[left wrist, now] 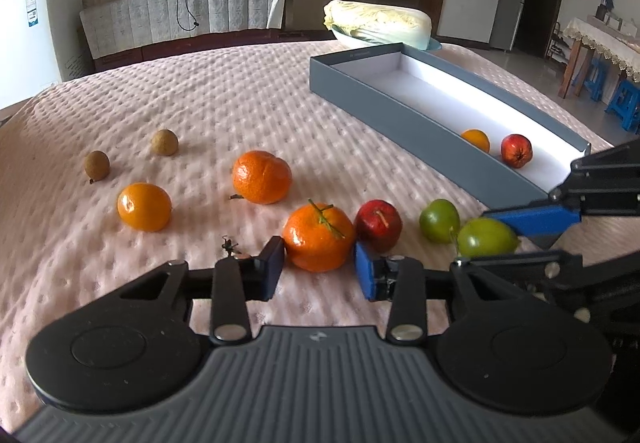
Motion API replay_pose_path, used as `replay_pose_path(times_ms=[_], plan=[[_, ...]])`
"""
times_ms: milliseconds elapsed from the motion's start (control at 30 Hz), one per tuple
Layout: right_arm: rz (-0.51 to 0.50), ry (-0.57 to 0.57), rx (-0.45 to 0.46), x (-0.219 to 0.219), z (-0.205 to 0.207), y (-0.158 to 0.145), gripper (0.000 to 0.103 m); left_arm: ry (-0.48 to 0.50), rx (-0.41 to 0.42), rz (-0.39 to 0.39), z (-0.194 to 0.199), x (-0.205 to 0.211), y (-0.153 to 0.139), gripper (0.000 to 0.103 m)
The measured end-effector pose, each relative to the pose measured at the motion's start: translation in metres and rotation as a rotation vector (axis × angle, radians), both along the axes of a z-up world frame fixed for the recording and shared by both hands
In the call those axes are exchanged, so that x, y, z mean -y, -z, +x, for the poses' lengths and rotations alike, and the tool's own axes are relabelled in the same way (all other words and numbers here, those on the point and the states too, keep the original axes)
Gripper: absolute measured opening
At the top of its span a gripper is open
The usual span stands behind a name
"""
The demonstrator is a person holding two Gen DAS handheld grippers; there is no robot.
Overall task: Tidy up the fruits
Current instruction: 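Grasp the stemmed tangerine with the left gripper while the right gripper carries the lime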
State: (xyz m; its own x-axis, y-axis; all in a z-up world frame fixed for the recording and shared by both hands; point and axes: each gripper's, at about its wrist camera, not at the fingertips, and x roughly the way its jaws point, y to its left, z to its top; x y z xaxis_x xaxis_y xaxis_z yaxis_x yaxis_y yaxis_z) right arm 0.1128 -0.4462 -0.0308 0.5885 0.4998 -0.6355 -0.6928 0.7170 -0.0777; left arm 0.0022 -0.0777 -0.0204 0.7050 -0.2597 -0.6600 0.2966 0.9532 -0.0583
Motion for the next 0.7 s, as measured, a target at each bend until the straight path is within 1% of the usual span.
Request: replay_pose_path(times_ms=[167,333,500,700], plan=[[0.017,0.012,0.013,0.0,0.003,-0.005,0.028,-0.017,0.022,-0.001,-0.006,-0.009,-0.007,0.043],[0.026,0.017,0.023,-0.001,0.005,-0.008,0.028,-0.031,0.043,-0.015,-0.008,-0.013,-0.02,0.043],[0.037,0.029,0.03,0.003,0.007,-0.011,0.028,-0.012,0.066,-0.034,-0.006,-0.006,-0.033,0.043],[0.053,0.074,0.041,0.017,0.012,-0.016,0.028,0.014,0.091,-0.049,0.003,0.01,-0.047,0.043]])
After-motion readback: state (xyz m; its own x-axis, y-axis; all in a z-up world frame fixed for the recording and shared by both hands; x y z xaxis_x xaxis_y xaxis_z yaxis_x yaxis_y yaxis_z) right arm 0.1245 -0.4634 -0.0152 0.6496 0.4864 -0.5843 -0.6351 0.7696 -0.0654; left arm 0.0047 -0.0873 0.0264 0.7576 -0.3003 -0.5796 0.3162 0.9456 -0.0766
